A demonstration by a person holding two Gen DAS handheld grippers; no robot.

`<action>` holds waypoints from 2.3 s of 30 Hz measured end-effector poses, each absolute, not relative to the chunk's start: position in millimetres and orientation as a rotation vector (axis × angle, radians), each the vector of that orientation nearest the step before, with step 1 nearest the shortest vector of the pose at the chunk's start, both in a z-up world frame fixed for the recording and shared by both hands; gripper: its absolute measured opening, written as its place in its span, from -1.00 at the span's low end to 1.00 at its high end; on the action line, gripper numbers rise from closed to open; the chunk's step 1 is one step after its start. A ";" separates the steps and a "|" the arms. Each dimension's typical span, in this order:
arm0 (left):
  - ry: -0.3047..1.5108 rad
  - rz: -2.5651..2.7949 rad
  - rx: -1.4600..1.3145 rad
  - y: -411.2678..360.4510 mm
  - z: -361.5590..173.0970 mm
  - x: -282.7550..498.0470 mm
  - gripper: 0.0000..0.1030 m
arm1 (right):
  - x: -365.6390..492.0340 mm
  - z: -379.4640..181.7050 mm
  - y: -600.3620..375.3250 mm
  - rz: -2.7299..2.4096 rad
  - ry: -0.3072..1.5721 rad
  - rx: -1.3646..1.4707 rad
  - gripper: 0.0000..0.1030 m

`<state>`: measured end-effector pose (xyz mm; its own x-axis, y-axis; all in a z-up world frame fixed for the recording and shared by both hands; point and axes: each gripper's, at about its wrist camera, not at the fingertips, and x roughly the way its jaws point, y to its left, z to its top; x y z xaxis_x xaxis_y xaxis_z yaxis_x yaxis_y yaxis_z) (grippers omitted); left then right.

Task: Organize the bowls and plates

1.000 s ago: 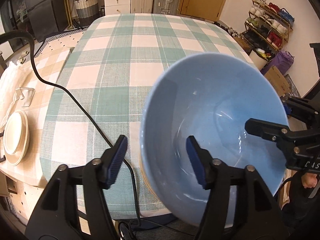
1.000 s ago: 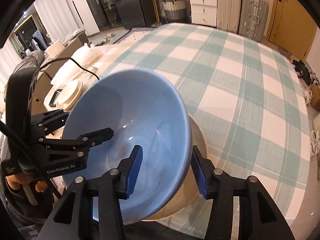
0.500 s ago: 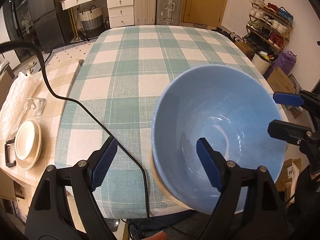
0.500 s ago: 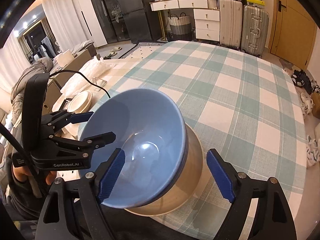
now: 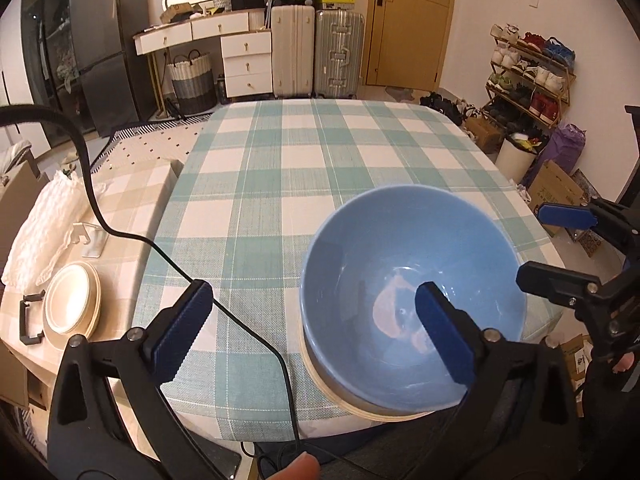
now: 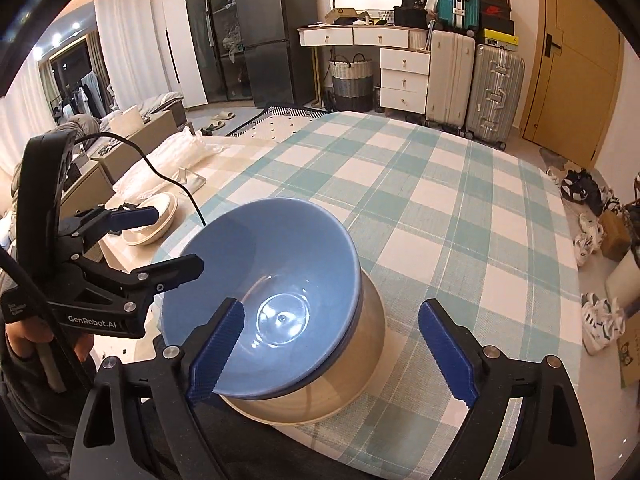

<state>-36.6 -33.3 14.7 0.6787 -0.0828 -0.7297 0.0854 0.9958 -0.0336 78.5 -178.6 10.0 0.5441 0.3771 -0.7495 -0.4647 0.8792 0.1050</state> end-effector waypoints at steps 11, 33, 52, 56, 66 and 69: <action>0.690 -0.056 -0.019 -23.6 34.0 -60.1 0.95 | 69.0 16.1 -189.3 0.446 0.786 -0.098 0.83; 0.559 -0.025 -0.092 4.2 19.1 -87.9 0.95 | 54.5 -10.1 -238.6 0.388 0.660 0.074 0.95; 0.510 -0.007 -0.067 6.9 -7.1 -101.2 0.95 | 21.3 -38.6 -233.7 0.289 0.545 0.022 0.96; 0.510 -0.009 -0.069 8.0 -15.6 -101.1 0.95 | 21.4 -45.6 -232.5 0.265 0.543 0.006 0.96; 0.521 0.030 -0.029 4.8 -27.2 -95.4 0.95 | 20.4 -49.2 -235.9 0.256 0.537 0.018 0.96; 0.513 0.024 -0.026 2.6 -26.0 -95.7 0.95 | 20.0 -51.5 -237.7 0.255 0.536 0.035 0.96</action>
